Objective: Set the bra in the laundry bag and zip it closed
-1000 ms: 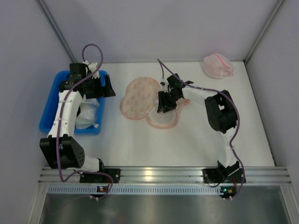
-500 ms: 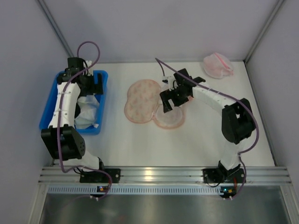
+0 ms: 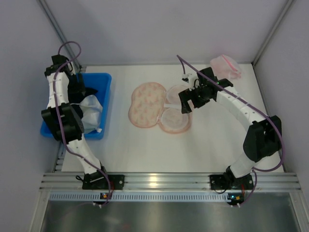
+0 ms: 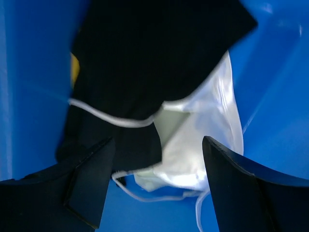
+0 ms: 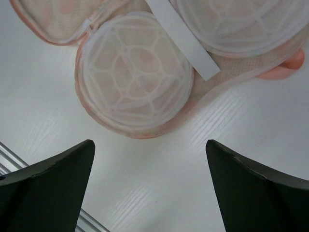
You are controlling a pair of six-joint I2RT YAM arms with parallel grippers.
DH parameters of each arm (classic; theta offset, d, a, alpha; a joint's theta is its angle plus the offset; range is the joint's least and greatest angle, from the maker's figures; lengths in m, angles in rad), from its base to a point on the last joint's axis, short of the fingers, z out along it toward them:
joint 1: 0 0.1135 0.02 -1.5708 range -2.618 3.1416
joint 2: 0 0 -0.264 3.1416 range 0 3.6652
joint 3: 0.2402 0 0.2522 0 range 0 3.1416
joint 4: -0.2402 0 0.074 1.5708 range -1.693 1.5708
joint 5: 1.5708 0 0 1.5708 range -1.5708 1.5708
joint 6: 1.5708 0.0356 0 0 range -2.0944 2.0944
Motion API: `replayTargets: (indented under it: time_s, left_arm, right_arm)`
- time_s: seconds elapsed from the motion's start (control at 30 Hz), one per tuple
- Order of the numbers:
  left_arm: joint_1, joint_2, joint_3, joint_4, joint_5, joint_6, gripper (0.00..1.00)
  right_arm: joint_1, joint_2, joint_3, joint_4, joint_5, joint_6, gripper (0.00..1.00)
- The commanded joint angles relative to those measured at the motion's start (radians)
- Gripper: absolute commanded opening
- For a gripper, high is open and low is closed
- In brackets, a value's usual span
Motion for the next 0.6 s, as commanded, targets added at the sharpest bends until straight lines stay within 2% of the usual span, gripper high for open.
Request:
replayTargets:
  time_s: [0.0, 0.17, 0.4, 0.47, 0.5, 0.57]
  left_arm:
    - [0.003, 0.088, 0.162, 0.014, -0.006, 0.014, 0.78]
    - [0.003, 0.278, 0.386, 0.014, -0.025, 0.005, 0.8]
    - [0.002, 0.426, 0.495, 0.017, -0.068, 0.011, 0.81]
    - [0.003, 0.444, 0.495, 0.02, -0.073, 0.014, 0.78]
    - [0.003, 0.446, 0.489, 0.025, -0.071, 0.014, 0.7]
    - [0.003, 0.44, 0.484, 0.034, -0.056, 0.015, 0.61]
  right_arm:
    - [-0.041, -0.051, 0.006, -0.017, -0.017, -0.001, 0.99]
    - [-0.07, -0.048, 0.015, -0.029, -0.039, 0.011, 0.99]
    - [-0.092, -0.05, 0.01, -0.043, -0.039, 0.013, 0.99]
    - [-0.098, -0.05, 0.009, -0.043, -0.042, 0.013, 0.99]
    - [-0.1, -0.05, 0.009, -0.043, -0.043, 0.014, 0.99]
    - [-0.103, -0.05, 0.009, -0.044, -0.045, 0.017, 1.0]
